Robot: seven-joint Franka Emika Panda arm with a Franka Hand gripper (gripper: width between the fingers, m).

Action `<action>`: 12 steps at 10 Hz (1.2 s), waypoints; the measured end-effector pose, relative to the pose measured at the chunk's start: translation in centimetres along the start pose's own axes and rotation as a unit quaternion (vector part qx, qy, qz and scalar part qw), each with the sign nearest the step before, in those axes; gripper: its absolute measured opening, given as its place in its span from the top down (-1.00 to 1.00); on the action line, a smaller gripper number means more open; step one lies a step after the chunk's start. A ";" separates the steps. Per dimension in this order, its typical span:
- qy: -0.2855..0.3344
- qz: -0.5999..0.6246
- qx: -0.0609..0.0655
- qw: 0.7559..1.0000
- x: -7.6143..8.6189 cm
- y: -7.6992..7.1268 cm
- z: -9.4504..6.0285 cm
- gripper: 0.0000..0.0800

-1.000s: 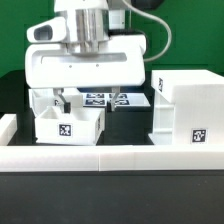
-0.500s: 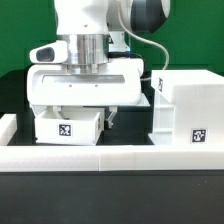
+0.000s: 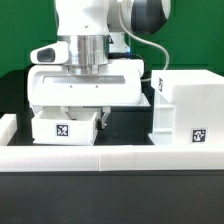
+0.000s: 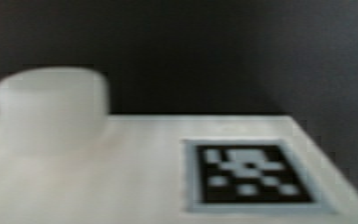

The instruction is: Assemble drawer

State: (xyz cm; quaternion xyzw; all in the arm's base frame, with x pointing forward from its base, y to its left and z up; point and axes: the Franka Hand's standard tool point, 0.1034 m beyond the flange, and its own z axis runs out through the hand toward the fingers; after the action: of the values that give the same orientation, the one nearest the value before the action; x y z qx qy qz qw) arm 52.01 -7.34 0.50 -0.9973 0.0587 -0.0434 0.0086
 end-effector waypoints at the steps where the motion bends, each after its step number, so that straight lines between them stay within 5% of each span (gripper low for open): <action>1: -0.001 0.000 0.000 1.000 -0.1 0.0 0.0 0.40; 2: -0.003 -0.001 0.000 1.000 -0.3 0.0 0.1 0.83; 3: -0.003 -0.002 0.000 1.000 -0.3 -0.1 0.1 0.90; 9: -0.012 -0.049 0.002 0.999 -0.3 -0.8 -0.5 0.90; 12: -0.030 -0.112 0.011 0.993 -0.8 0.1 -0.6 0.90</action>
Offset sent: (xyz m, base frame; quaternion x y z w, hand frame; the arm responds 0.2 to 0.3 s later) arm -0.0094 0.0077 0.0078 -0.0049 -0.0101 -0.0154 0.9998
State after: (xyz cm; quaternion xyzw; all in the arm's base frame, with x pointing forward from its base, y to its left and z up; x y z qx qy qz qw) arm 51.17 -7.34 1.00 -0.9983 -0.0537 -0.0150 0.0167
